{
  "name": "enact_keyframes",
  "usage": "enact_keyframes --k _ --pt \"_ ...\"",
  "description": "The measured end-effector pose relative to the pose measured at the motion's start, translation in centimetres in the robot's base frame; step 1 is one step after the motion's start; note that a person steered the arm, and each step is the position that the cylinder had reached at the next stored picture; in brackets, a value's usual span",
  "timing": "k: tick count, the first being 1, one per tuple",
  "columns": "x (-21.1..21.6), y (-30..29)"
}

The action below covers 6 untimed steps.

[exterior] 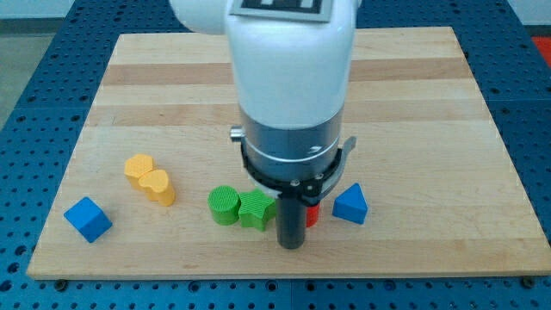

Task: Push the green blocks into the yellow blocks

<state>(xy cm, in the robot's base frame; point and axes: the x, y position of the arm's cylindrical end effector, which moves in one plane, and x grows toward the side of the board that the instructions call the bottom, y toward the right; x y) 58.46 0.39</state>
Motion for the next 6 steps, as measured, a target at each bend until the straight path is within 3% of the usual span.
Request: enact_keyframes --k 2,6 --pt "-2.8 -0.9" --pt "-2.8 -7.3"
